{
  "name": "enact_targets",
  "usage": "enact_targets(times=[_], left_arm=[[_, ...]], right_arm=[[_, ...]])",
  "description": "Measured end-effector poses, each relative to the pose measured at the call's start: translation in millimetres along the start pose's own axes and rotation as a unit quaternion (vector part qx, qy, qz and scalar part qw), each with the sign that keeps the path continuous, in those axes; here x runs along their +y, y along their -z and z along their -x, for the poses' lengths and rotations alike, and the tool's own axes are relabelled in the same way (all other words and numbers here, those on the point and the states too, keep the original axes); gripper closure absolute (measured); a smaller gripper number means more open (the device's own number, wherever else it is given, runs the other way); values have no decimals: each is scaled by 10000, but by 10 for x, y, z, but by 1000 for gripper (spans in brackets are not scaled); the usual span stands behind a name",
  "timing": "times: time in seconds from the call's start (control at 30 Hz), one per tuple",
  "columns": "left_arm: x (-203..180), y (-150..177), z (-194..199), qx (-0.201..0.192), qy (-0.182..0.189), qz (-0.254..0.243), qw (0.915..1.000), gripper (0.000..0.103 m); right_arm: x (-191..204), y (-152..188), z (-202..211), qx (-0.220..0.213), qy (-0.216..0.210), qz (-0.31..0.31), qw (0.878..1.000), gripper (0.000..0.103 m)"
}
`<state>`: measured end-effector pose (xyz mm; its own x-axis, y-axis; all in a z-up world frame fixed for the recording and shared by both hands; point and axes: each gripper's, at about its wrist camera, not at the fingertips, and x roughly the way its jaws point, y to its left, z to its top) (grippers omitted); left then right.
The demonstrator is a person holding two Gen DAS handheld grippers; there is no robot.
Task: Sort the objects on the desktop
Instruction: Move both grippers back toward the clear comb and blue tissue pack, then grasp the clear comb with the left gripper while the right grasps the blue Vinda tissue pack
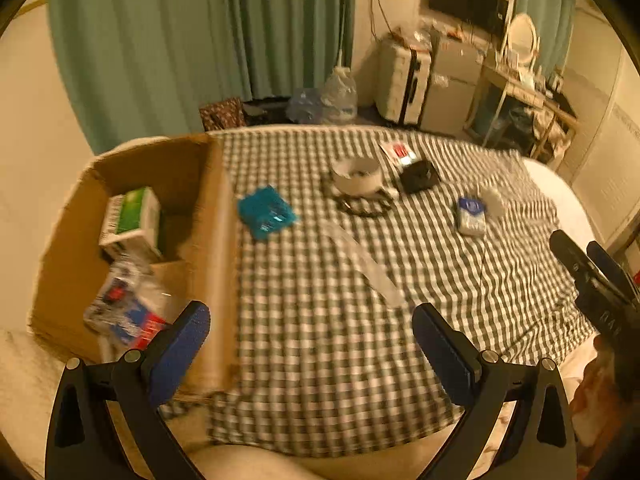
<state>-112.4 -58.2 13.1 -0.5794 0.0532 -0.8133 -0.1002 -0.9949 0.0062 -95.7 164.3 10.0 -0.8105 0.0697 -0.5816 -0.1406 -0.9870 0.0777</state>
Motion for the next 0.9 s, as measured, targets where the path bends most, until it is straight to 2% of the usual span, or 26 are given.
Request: enact_targets(times=[0.2,0.37,0.53,0.67,0.83,0.9], left_arm=[[-491,23,-528,267,-161,125,9994,0],[-669,1,-1027,413,-433,411,9974,0],[-724,58,-1505,621,-611,604,9944,0],[-710,39,-1788,544,-899,705,9920,0],[-628,-15,-2130,686,-860,1121,9876,0],[-604,-21,-2202,592,-865,1244,9867,0]], right_arm=[[-271,194,-308,151,-50,-140,9998,5],[-436,280,-564,250,30,-133,9996,5],[-605,308,-896,394,65,-275,9988,5],[-643,285,-1209,506,30,-345,9981,5],[-561,306,-1665,740,128,-131,9971,5],[-557,322,-1847,868,85,-191,9960,5]])
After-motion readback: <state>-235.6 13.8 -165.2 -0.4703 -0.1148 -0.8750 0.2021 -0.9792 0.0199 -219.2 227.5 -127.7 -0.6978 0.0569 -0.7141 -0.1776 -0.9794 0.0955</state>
